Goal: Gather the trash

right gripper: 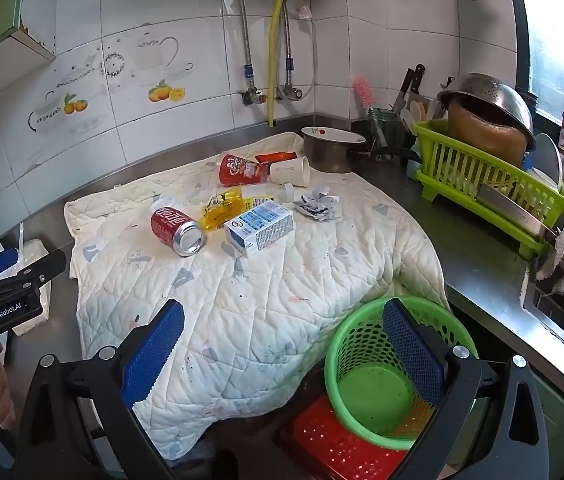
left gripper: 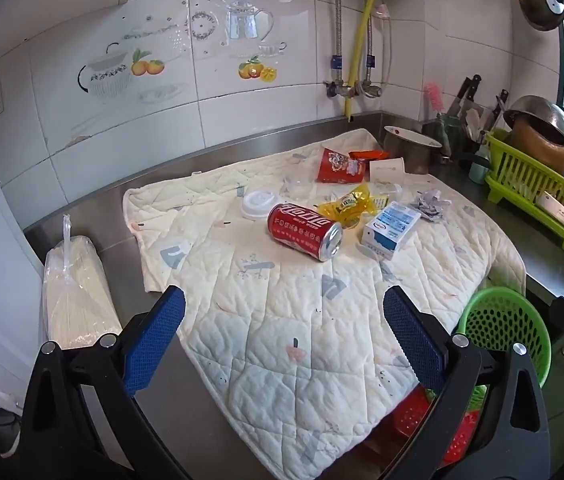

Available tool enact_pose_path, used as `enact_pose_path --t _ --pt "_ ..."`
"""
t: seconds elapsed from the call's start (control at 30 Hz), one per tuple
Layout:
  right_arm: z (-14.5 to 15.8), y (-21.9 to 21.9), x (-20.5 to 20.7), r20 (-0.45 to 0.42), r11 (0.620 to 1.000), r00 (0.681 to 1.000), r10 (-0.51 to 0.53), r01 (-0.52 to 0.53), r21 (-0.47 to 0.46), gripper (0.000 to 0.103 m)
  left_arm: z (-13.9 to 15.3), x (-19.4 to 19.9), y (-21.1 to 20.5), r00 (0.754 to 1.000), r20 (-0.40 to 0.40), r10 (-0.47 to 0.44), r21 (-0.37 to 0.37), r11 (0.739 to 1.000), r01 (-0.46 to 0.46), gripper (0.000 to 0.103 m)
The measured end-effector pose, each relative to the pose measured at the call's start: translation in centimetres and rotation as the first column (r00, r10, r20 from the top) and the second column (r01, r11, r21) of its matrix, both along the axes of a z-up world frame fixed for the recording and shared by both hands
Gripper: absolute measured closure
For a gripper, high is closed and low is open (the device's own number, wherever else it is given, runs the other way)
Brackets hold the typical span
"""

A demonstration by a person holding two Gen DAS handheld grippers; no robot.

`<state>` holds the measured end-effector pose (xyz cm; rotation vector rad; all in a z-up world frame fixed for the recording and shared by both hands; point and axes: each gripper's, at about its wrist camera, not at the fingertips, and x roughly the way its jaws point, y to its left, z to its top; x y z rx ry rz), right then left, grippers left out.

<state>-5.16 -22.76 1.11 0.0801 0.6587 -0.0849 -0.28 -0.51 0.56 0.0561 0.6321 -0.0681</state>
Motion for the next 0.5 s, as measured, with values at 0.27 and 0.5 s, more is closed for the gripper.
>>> enact_pose_path --t 0.27,0.5 --pt "0.18 -0.02 0.11 -0.001 1.0 1.0 -0.005 0.005 0.005 0.007 0.08 -0.1 -0.07 1.0 -0.002 -0.004 -0.001 1.0 0.004 0.005" --pt "0.08 0.12 0.22 -0.002 1.0 1.0 -0.012 0.012 0.005 0.007 0.0 -0.14 -0.29 1.0 -0.001 -0.008 0.002 1.0 0.008 0.005"
